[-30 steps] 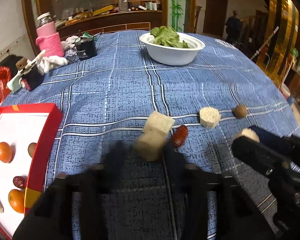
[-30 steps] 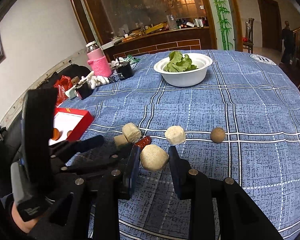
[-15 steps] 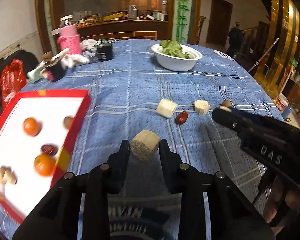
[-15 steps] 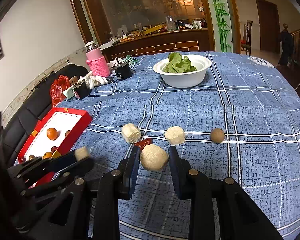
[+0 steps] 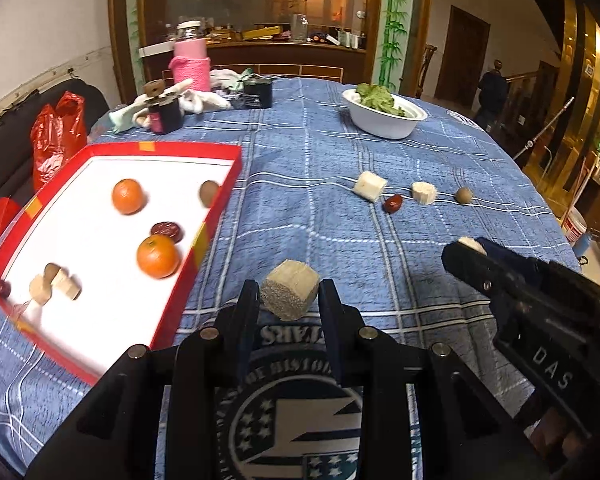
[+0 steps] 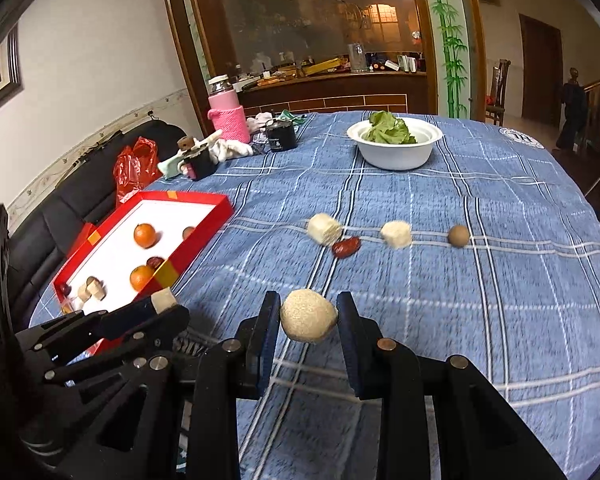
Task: Organize fruits
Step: 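Grasp a pale yam chunk with the right tool while the left tool grasps another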
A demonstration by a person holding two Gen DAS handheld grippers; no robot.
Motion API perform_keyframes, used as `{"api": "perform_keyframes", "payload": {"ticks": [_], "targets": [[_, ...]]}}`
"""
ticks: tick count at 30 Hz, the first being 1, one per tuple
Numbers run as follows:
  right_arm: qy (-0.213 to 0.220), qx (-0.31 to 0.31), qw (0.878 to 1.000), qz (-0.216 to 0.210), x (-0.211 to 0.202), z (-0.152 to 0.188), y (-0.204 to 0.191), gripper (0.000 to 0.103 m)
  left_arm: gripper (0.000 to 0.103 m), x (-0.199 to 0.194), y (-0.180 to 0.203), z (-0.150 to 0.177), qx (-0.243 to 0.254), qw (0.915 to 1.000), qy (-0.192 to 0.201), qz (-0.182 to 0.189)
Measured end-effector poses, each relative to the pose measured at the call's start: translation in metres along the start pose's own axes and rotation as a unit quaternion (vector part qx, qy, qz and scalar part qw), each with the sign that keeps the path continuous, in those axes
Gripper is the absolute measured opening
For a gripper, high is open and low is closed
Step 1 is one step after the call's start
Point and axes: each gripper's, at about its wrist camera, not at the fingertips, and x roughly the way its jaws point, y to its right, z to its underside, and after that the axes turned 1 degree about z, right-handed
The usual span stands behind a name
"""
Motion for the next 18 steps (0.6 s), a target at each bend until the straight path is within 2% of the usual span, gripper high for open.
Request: {"api": "perform_keyframes", "payload": {"ticks": [10,18], "targets": [[0.020,-0.019,1.000,0.010,0.006,0.016,-0.018,0.030,0.028,0.008,-0.009,0.009,-0.017,0.9997,-0.002,-0.015],[0.021,-0.022,0.999,0.009,0.008,0.019,-0.019,0.030,0.028,0.008,0.000,0.008,-0.002,0.9996,-0.002,-0.029]]}}
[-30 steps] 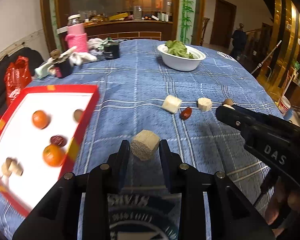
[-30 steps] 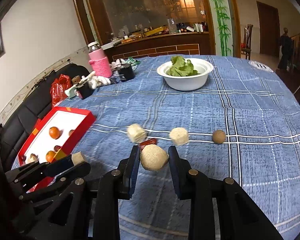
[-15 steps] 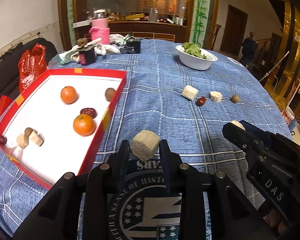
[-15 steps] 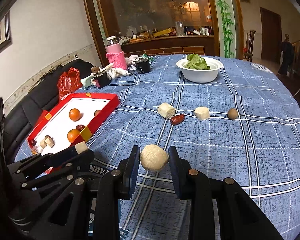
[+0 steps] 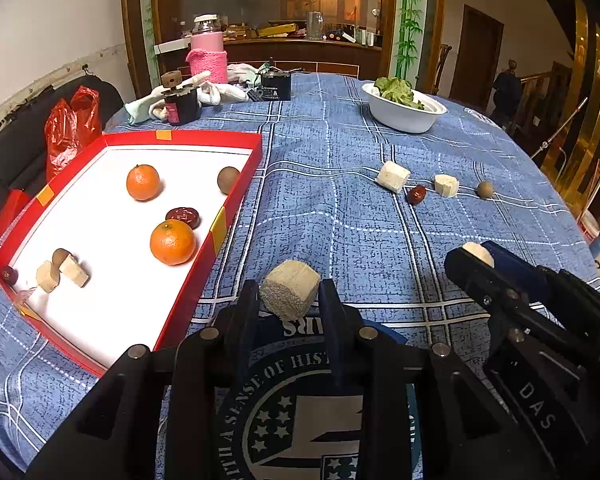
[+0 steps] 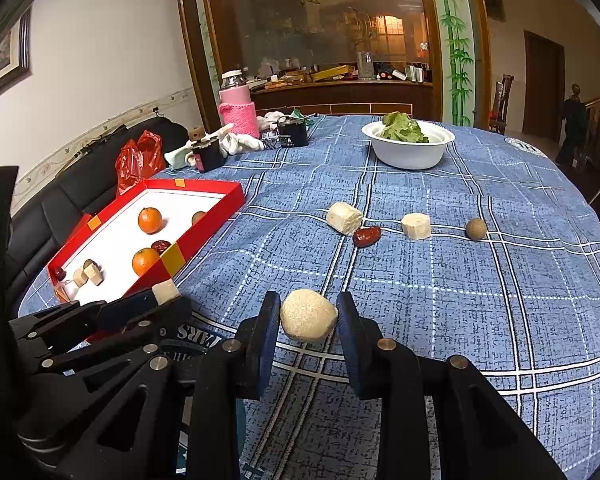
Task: Organize fruits
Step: 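Grasp a pale yam chunk with the right tool while the left tool grasps another, then carry both yam chunks over the red-rimmed tray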
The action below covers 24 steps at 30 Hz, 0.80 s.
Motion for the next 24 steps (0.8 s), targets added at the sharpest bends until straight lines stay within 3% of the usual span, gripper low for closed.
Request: {"api": "perform_keyframes", "payload": {"ticks": [10,24], "targets": [[0.007,0.003,1.000,-0.002,-0.0033,0.0005,0.0018,0.030,0.028,-0.0017,0.0011,0.0010,0.005,0.9998,0.005,-0.021],[-0.001,0.012,1.000,0.001,-0.0003,0.0002,0.0050,0.030,0.028,-0.0048,-0.0032,0.0013,-0.008,0.9997,0.012,-0.017]]}}
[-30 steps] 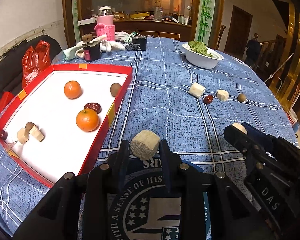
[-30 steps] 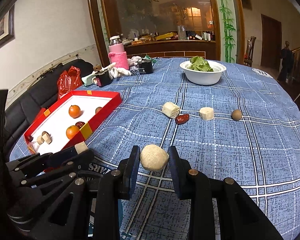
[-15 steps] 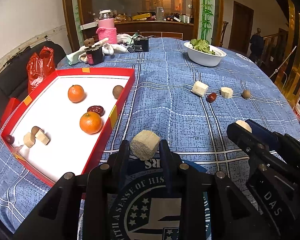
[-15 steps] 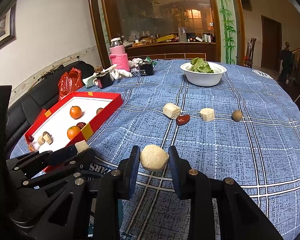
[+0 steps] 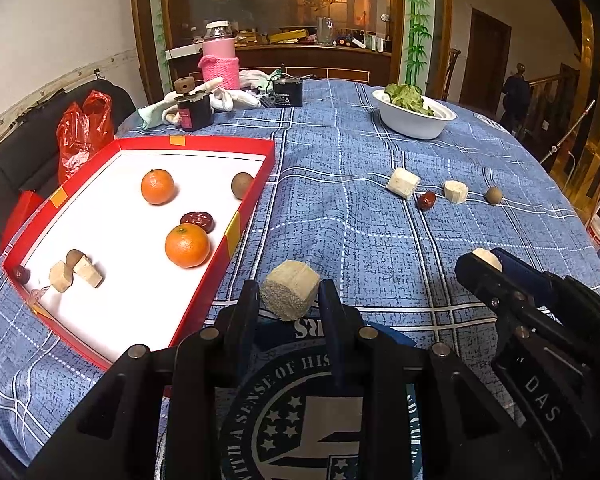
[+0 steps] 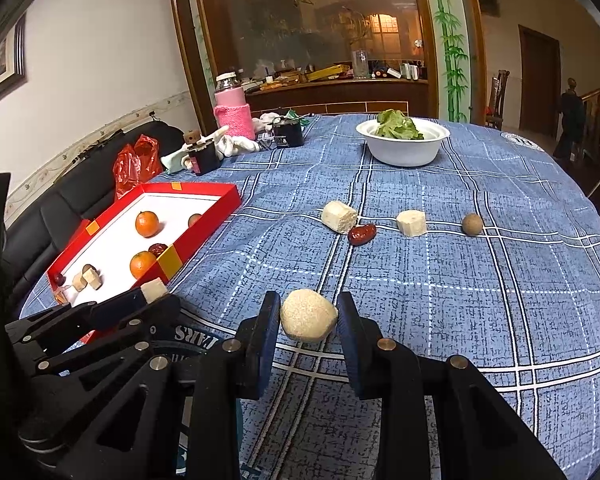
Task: Organize fruits
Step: 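Carry both yam chunks over the red-rimmed tray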
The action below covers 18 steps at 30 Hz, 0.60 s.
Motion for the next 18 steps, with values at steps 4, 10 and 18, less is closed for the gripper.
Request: {"api": "perform_keyframes", "payload": {"ticks": [4,10,18], "targets": [[-0.002,-0.002,1.000,0.004,0.0009,0.0000,-0.0012,0.030,0.028,-0.0012,-0.0019,0.0009,-0.004,1.0000,0.001,0.004],[-0.004,-0.004,1.000,0.010,0.0023,0.0000,-0.0029,0.030,0.028,-0.0011,-0.0058,0.0008,-0.014,0.9999,0.000,0.007],[-0.004,-0.006,1.000,0.013,0.0024,0.0005,-0.0033,0.030,0.028,-0.0004,-0.0066,0.0016,-0.015,0.9999,0.000,0.005]]}}
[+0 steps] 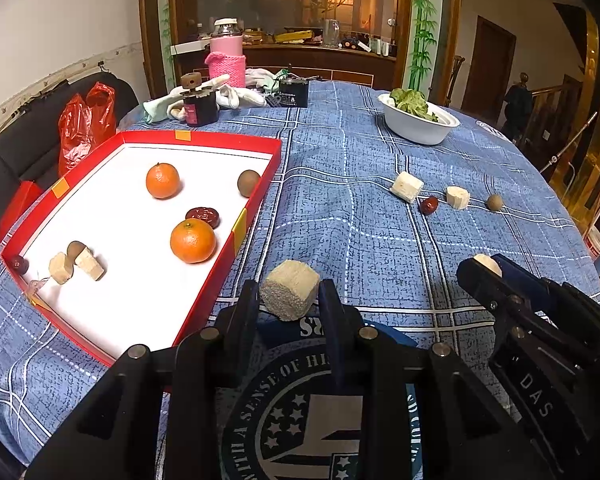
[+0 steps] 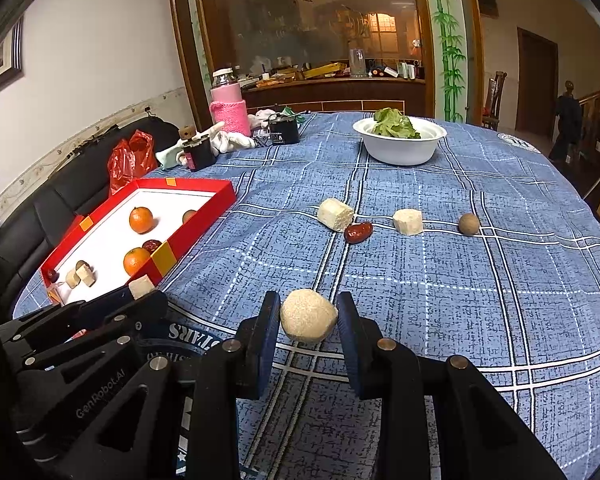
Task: Organize fruits
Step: 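Carry both yam chunks over the red-rimmed tray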
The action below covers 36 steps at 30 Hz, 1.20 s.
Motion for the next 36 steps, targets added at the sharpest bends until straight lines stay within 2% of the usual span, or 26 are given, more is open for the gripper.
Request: {"api": "perform_keyframes", "payload": {"ticks": [20,24,28,32,36], "targets": [[-0.002,-0.007,1.000,0.004,0.000,-0.001,-0.002,0.030,0.028,-0.009,-0.005,0.001,0.001,0.9998,0.011,-0.014],[-0.005,-0.035,0.999,0.008,0.000,-0.002,-0.017,0.030,0.028,-0.018,-0.026,-0.009,-0.026,0.9996,0.011,-0.010],[0.005,-0.053,0.998,-0.016,-0.005,-0.016,-0.043,0.030,0.028,-0.032,-0.053,-0.024,-0.053,0.9981,0.027,-0.019],[0.014,-0.087,0.995,-0.044,-0.002,-0.035,-0.081,0.030,0.028,-0.037,-0.089,-0.039,-0.083,0.9948,0.034,-0.049],[0.013,-0.103,0.991,-0.080,0.013,-0.053,-0.122,0.029,0.028,-0.025,-0.127,-0.047,-0.110,0.9903,0.020,-0.083]]}}
